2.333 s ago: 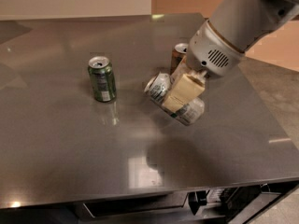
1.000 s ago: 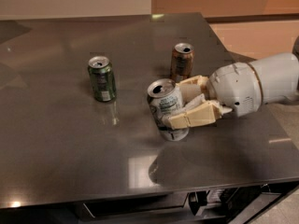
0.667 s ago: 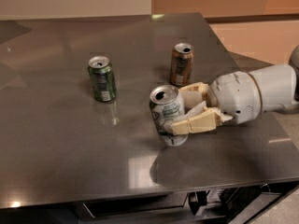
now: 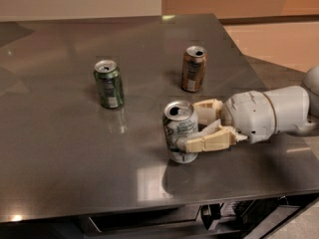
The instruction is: Place 7up can upright
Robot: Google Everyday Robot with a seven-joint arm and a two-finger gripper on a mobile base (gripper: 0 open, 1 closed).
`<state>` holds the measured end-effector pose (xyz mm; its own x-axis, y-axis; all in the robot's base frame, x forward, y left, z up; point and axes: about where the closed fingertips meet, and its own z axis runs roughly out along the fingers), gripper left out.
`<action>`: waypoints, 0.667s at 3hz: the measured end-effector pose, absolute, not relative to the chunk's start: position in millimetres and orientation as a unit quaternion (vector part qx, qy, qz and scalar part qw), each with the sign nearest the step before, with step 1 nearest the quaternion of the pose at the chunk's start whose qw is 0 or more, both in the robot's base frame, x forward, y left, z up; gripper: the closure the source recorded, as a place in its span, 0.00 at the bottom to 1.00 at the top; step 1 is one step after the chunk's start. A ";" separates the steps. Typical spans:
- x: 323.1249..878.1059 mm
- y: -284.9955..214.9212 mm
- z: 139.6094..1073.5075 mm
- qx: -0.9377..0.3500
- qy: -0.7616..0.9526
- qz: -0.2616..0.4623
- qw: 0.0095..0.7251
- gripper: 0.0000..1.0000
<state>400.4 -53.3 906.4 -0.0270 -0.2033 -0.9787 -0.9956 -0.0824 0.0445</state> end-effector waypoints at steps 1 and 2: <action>398.1 -54.0 901.5 -0.555 0.525 0.478 0.435 0.81; 396.1 -54.0 898.7 -0.552 0.524 0.466 0.451 0.59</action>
Offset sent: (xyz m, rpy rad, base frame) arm -0.0054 -0.0056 -0.0130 0.0558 -0.0843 -0.0838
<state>396.1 -54.0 898.7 0.0165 -0.1592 -0.9871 -0.9990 -0.0438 -0.0097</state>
